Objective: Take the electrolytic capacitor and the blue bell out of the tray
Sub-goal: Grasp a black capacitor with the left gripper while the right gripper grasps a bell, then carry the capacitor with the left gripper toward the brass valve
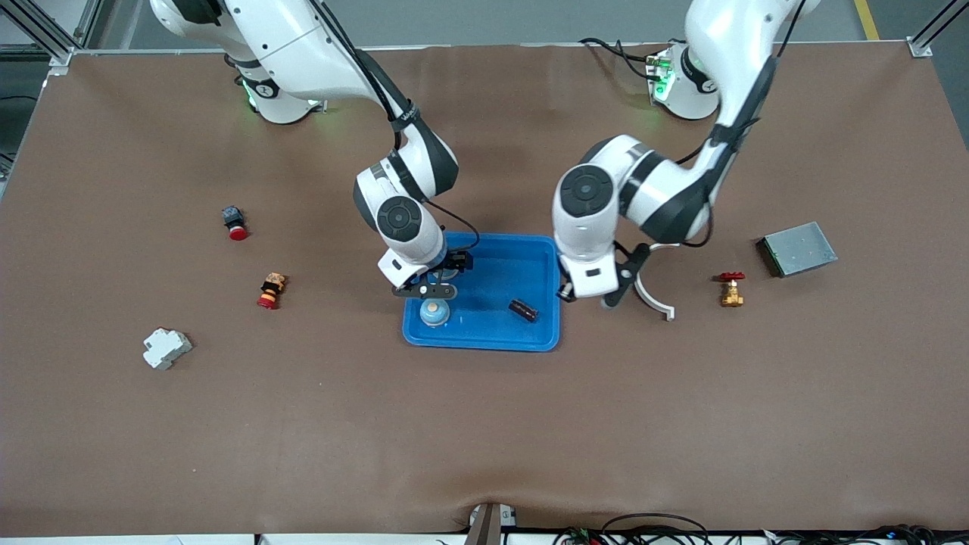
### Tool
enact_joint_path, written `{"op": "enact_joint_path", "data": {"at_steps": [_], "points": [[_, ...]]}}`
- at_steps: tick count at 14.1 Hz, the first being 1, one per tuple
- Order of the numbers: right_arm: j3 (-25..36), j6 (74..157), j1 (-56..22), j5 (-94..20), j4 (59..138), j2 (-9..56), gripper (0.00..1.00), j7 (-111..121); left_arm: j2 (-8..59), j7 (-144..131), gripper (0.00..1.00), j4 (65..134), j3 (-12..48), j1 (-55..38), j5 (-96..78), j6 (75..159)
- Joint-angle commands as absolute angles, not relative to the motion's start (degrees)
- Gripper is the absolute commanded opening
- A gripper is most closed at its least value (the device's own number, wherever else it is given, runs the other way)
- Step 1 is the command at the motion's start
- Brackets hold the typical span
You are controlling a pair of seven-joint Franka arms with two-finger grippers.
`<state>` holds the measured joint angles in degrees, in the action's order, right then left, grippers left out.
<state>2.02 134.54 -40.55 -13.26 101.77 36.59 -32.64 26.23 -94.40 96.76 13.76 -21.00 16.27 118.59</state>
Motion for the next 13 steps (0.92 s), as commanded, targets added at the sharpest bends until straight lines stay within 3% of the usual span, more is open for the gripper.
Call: {"op": "enact_joint_path", "data": {"at_steps": [1,8,13], "points": [[2.37,135.44,-41.04,-12.39,101.95,37.26,1.00,-32.78,21.98,-84.68,0.00,98.70,14.15,-15.93,16.53,114.71],[2.29,136.14,-41.84,-12.48,101.87,37.71,1.00,-33.22,21.53,-64.45,0.00,101.60,14.24,1.29,14.59,113.81],[2.29,135.79,-42.01,-12.39,101.95,37.71,1.00,-33.31,22.06,-52.40,0.00,103.36,14.24,8.69,16.61,116.98]]}}
